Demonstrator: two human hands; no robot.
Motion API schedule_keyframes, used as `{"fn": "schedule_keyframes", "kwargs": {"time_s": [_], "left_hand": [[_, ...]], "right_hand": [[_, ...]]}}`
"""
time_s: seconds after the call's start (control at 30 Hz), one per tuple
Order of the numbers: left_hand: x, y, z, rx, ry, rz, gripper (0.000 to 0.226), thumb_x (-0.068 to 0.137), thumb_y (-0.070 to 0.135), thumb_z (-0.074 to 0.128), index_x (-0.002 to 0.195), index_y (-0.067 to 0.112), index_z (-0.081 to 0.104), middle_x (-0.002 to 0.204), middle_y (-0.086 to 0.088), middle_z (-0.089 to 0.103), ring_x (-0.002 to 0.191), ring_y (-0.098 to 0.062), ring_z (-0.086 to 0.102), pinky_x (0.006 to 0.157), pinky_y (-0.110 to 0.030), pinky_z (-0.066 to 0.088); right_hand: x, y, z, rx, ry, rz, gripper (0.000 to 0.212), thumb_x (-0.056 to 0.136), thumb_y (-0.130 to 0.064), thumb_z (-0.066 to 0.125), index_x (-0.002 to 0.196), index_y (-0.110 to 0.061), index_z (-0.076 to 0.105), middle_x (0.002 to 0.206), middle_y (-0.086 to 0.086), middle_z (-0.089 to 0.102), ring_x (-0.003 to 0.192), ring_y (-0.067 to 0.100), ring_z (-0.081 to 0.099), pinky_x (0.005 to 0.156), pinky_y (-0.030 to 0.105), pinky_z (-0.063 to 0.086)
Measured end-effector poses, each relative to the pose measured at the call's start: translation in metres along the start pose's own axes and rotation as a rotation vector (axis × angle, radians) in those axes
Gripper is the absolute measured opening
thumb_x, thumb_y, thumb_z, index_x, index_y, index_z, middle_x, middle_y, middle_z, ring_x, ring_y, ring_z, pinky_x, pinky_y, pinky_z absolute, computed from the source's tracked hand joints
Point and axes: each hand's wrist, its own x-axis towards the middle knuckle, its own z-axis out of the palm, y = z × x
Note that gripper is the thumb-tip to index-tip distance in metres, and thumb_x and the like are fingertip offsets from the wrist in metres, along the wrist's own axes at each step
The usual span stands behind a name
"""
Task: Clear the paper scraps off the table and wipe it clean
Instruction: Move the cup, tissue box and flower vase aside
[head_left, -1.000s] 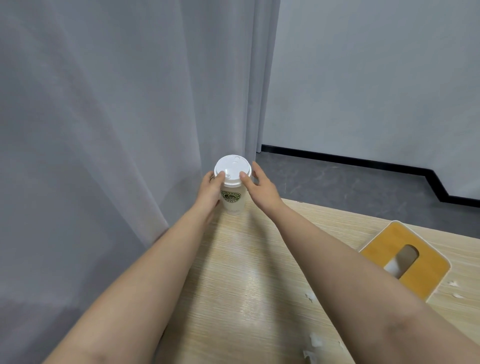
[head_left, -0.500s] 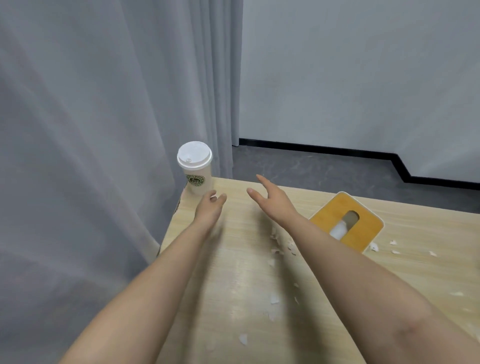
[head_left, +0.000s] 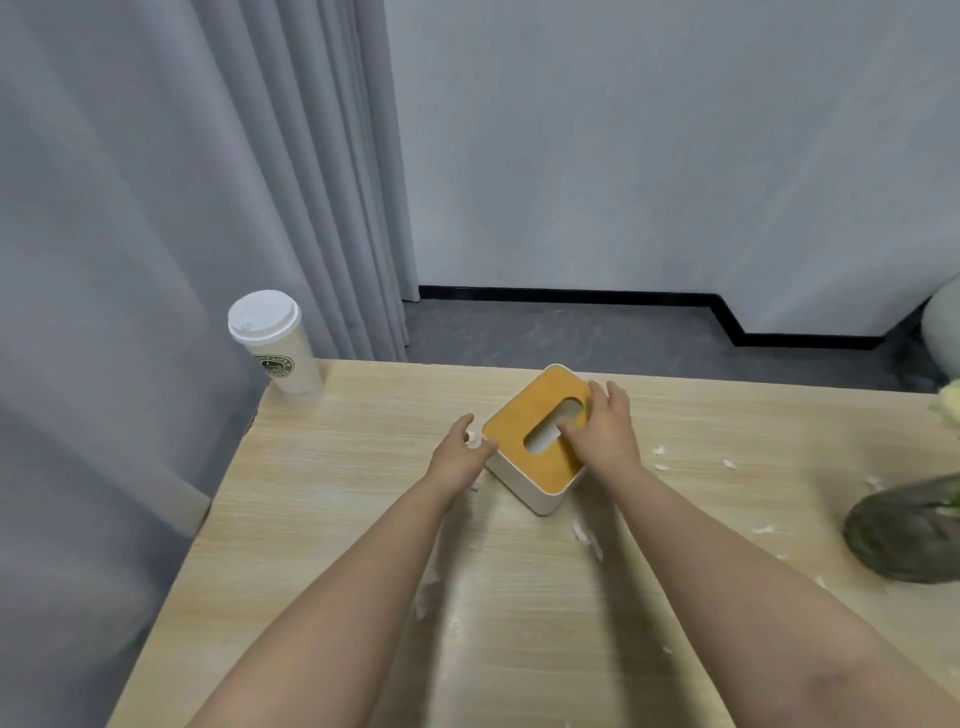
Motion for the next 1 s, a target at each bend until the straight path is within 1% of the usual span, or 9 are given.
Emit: {"fn": "schedule_keyframes", "kwargs": {"time_s": [0.1,0.13,0.23,0.33,0.4,0.47,0.63,0.73,1.0], "left_hand": [[-0.001,-0.001,0.015,0.017,-0.015,-0.023,0.075,0.091,0.025,0.059,0.15,0.024,0.013,0.151,-0.008,0.028,0.132,-0.029,0.037,0.101,-0.04,0.042],[-0.001,-0.001,0.02,0.019,-0.017,-0.035,0.073,0.092,0.023,0.058,0.149,0.023,0.014,0.15,-0.008,0.03,0.129,-0.027,0.039,0.1,-0.038,0.041],[-0.001,0.001,0.029,0.012,0.0,-0.02,0.057,0.093,0.015,0.054,0.143,0.015,0.026,0.141,-0.012,0.041,0.107,-0.021,0.043,0.081,-0.032,0.041],[0.006,0.0,0.035,-0.012,0.026,-0.052,0.073,0.092,0.015,0.055,0.15,0.018,0.011,0.14,-0.007,0.038,0.122,-0.027,0.043,0.085,-0.032,0.042],[0.009,-0.003,0.04,-0.003,0.022,-0.042,0.074,0.089,0.013,0.058,0.148,0.019,0.014,0.142,-0.005,0.04,0.124,-0.03,0.045,0.097,-0.039,0.044],[0.013,-0.009,0.045,0.008,0.044,-0.045,0.072,0.084,0.009,0.06,0.144,0.017,0.02,0.138,-0.01,0.045,0.12,-0.033,0.049,0.099,-0.049,0.044],[0.006,0.003,0.048,0.037,0.109,0.044,0.071,0.084,0.004,0.061,0.144,0.014,0.024,0.133,-0.007,0.048,0.122,-0.027,0.046,0.1,-0.037,0.04],[0.006,0.01,0.038,0.019,0.158,0.075,0.073,0.086,0.005,0.06,0.146,0.015,0.021,0.134,-0.004,0.047,0.124,-0.025,0.044,0.096,-0.03,0.037],[0.009,0.003,-0.031,-0.063,0.294,0.052,0.072,0.085,0.01,0.061,0.146,0.02,0.024,0.136,-0.005,0.046,0.122,-0.027,0.045,0.101,-0.043,0.042]], "right_hand": [[-0.005,0.018,0.003,0.147,-0.048,0.171,0.089,0.086,-0.032,0.064,0.15,-0.015,0.004,0.157,0.01,0.0,0.145,0.026,0.004,0.114,0.044,0.021],[-0.006,0.022,0.006,0.198,-0.071,0.212,0.092,0.086,-0.033,0.065,0.15,-0.016,0.0,0.157,0.011,0.001,0.144,0.028,0.009,0.114,0.046,0.023],[-0.009,0.024,0.017,0.304,-0.135,0.254,0.101,0.084,-0.035,0.066,0.149,-0.018,-0.009,0.155,0.014,0.014,0.138,0.031,0.028,0.109,0.045,0.032],[-0.01,0.027,0.022,0.366,-0.164,0.253,0.109,0.083,-0.036,0.068,0.147,-0.02,-0.019,0.155,0.012,0.016,0.137,0.03,0.03,0.109,0.042,0.032],[-0.009,0.029,0.025,0.399,-0.162,0.268,0.109,0.083,-0.033,0.068,0.146,-0.021,-0.02,0.156,0.011,0.014,0.137,0.029,0.031,0.109,0.041,0.032],[-0.007,0.03,0.027,0.424,-0.167,0.278,0.109,0.084,-0.03,0.068,0.146,-0.022,-0.022,0.157,0.011,0.013,0.136,0.029,0.032,0.109,0.042,0.033],[-0.002,0.028,0.022,0.527,-0.162,0.321,0.109,0.084,-0.023,0.068,0.145,-0.03,-0.022,0.151,0.006,0.028,0.127,0.03,0.044,0.102,0.046,0.042],[0.007,0.013,0.014,0.511,-0.141,0.263,0.11,0.082,-0.026,0.07,0.145,-0.032,-0.02,0.146,0.006,0.038,0.124,0.03,0.047,0.1,0.047,0.044],[0.022,-0.064,0.036,0.437,-0.214,0.095,0.106,0.08,-0.024,0.071,0.148,-0.033,-0.011,0.142,0.01,0.042,0.121,0.034,0.048,0.096,0.051,0.046]]}}
